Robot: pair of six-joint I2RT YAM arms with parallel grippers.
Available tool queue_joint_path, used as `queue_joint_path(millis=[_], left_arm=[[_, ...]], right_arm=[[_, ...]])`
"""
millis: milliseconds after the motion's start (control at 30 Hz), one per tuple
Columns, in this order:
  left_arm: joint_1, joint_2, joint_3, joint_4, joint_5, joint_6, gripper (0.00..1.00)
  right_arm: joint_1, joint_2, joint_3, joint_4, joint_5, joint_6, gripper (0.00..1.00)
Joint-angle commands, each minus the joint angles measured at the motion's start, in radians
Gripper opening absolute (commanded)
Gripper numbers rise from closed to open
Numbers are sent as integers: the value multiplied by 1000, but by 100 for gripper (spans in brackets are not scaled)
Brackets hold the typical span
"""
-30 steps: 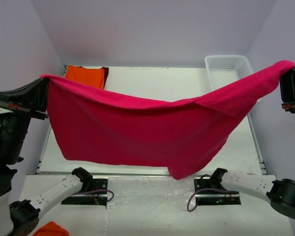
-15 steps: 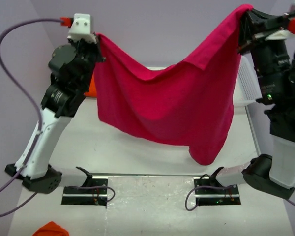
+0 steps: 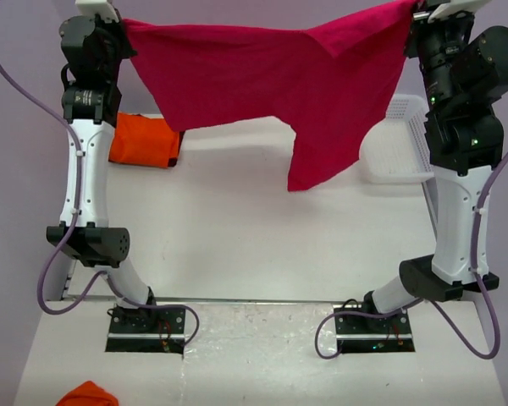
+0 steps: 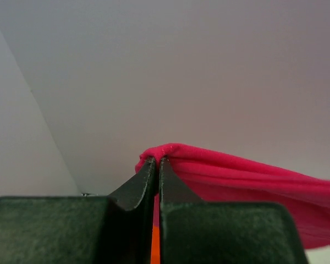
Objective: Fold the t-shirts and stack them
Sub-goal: Flatten out the tshirt
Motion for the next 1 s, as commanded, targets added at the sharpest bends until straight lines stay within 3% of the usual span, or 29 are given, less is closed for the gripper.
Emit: queue_joint_path(millis=[0, 100, 267, 467, 600, 733, 833, 967], left_arm=[[20, -57, -85, 60, 76, -56, 0], [20, -122, -142, 21, 79, -65, 0], [20, -336, -332, 49, 86, -64, 0], [20, -526, -375, -33, 133, -78, 0], [20, -652, -399, -36, 165, -96, 0], [20, -623, -369, -41, 216, -113, 0], [20, -510, -320, -58, 245, -130, 0], [20, -287, -196, -73, 260, -137, 0]], right_arm=[[-6, -38, -10, 30, -80, 43, 0], [23, -67, 16, -36, -79, 48, 0], [148, -221, -128, -36, 22, -39, 0], [501, -340, -95, -95, 251, -167, 0], [622, -401, -125, -76, 345, -214, 0], [640, -401, -165, -27, 351, -245, 0], [636, -352, -188, 13, 333, -268, 0], [478, -208, -109, 22, 235, -234, 0]])
